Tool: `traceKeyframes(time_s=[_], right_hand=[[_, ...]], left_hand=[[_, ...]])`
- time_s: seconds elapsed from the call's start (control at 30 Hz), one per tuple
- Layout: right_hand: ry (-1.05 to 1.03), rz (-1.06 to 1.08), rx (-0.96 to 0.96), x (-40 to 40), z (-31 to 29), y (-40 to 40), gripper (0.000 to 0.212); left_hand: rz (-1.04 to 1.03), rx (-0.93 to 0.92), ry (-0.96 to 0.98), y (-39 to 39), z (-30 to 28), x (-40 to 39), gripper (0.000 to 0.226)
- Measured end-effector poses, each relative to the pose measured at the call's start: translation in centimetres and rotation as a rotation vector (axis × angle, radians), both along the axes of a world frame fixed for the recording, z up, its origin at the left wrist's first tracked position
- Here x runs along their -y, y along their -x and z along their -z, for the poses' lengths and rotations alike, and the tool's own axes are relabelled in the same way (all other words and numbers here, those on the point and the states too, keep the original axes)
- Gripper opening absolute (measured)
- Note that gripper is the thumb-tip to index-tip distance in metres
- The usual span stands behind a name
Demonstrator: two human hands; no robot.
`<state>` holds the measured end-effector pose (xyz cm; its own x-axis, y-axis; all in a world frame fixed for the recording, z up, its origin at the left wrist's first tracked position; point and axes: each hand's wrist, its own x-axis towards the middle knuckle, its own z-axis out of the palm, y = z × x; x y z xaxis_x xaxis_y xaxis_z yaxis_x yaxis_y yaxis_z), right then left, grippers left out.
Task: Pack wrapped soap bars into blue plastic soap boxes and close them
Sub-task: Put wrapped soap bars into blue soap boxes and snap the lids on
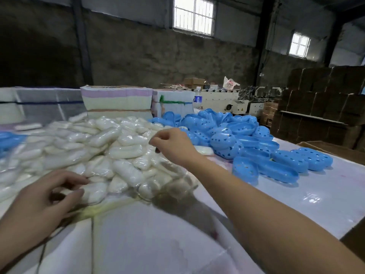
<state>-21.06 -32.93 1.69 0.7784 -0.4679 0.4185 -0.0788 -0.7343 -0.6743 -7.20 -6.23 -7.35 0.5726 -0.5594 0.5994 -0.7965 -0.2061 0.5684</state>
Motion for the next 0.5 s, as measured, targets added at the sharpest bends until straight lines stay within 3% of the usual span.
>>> traceKeyframes(time_s=[0.17, 0.27, 0.37, 0.5], right_hand=[[-0.085, -0.208, 0.029, -8.7, 0.5, -5.4, 0.023], [-0.069, -0.219, 0.05, -11.7, 2.3, -7.3, 0.021], [0.082, -0.245, 0.059, -12.4, 4.7, -7.7, 0.014], [0.124, -0.359, 0.104, -12.5, 5.8, -7.5, 0.027]], left_hand=[[-0.07, -0.108, 0.053, 3.2, -2.5, 0.0, 0.034], [-0.11, -0.125, 0.055, 2.6, -2.6, -0.3, 0.029], [-0.16, -0.128, 0.051, 2.4, -3.0, -0.8, 0.024], [-0.271, -0.127, 0.032, 1.8, -3.6, -1.2, 0.018]])
